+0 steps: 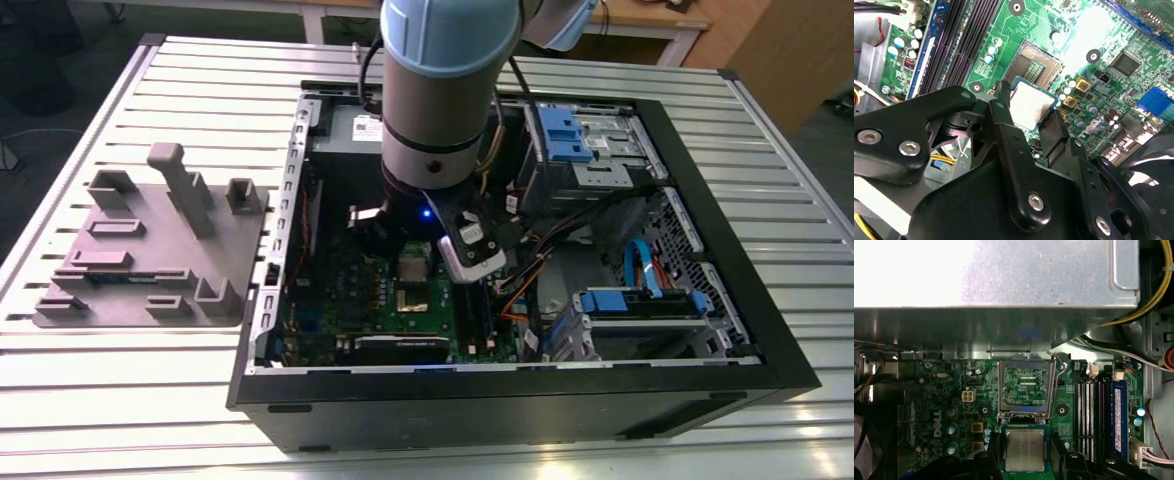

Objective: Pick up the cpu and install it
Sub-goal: 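Place the cpu into insertion slot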

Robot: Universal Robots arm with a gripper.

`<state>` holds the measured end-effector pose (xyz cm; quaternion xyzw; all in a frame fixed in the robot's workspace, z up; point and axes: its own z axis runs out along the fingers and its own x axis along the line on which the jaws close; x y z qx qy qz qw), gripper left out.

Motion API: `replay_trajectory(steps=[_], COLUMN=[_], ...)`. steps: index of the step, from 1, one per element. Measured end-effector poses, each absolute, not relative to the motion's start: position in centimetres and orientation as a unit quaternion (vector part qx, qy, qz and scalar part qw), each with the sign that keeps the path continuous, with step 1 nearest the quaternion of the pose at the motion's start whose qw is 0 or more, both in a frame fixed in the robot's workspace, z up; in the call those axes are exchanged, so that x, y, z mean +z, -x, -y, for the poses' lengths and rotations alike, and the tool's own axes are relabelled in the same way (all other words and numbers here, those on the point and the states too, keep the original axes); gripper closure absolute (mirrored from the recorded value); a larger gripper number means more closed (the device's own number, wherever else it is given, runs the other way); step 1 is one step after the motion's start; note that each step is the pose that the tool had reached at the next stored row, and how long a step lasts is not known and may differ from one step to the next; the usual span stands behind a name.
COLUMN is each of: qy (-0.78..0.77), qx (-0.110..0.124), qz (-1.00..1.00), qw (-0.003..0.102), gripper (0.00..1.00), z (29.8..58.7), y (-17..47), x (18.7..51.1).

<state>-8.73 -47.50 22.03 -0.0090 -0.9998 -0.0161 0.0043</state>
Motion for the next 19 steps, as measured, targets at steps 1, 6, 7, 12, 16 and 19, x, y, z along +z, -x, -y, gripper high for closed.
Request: replay_trajectory(steps=[1, 6, 7, 12, 16, 19], qy=[0.009, 0.008, 0.007, 0.005, 0.005, 0.004], qx=[-0.016, -0.016, -0.016, -0.016, -0.016, -0.017], qz=[1.000, 1.000, 1.000, 1.000, 1.000, 1.000], qw=[0.004, 0.004, 0.004, 0.004, 0.004, 0.004], gripper=[0.53, 0.53, 0.53, 0.53, 0.53, 0.53], z=[47.7, 48.0, 48.0, 48.2, 48.6, 48.7], y=[8.7, 8.6, 8.6, 8.6, 8.6, 8.6], x=[22.0, 21.2, 21.1, 20.2, 19.7, 19.3])
